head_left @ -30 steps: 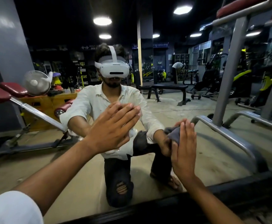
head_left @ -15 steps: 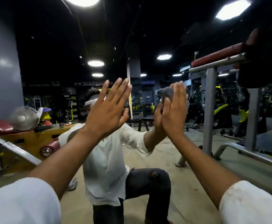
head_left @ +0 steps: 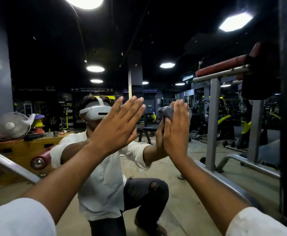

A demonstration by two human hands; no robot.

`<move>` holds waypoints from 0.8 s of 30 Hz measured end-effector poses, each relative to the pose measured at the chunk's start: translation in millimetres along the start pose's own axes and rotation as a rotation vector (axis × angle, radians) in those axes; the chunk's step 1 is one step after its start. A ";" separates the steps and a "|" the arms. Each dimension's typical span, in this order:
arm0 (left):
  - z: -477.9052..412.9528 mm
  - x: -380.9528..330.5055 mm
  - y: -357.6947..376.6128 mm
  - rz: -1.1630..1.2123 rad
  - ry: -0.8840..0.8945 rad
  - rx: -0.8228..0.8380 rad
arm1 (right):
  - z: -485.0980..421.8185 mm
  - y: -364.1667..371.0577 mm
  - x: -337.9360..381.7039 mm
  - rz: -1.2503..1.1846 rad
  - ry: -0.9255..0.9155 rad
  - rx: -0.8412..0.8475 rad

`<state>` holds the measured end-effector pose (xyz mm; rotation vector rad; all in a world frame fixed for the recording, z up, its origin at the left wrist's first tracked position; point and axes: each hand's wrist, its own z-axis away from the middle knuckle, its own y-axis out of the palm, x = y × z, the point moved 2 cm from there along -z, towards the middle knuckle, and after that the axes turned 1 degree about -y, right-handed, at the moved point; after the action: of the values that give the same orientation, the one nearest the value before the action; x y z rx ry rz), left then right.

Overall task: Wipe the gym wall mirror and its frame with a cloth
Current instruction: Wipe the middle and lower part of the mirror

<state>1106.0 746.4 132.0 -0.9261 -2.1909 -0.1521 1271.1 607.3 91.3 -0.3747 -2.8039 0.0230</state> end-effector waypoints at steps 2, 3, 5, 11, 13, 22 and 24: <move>5.3 -14.6 3.7 0.030 0.010 0.020 | 28.2 3.6 -1.2 0.029 -0.157 0.066; 7.1 -20.1 4.8 0.043 0.012 0.015 | 38.8 4.6 -4.8 0.039 -0.266 0.112; 12.2 -30.5 7.5 0.061 0.035 -0.007 | 49.3 2.0 -18.8 0.054 -0.417 0.170; 48.6 -87.8 11.5 0.119 -0.015 0.080 | 116.5 4.2 -34.0 -0.085 -0.206 0.139; 59.8 -106.6 13.5 0.149 -0.062 0.095 | 161.9 7.7 -44.8 -0.070 -0.297 0.231; 81.9 -137.9 21.6 0.049 0.214 0.140 | 268.3 8.1 -107.1 0.065 -0.534 0.388; 81.9 -137.3 22.6 0.037 0.208 0.142 | 280.5 3.3 -118.1 0.102 -0.601 0.402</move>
<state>1136.5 714.5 -23.3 -0.8322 -1.9648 -0.0702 1294.2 586.9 -211.5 -0.4694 -3.2364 0.8369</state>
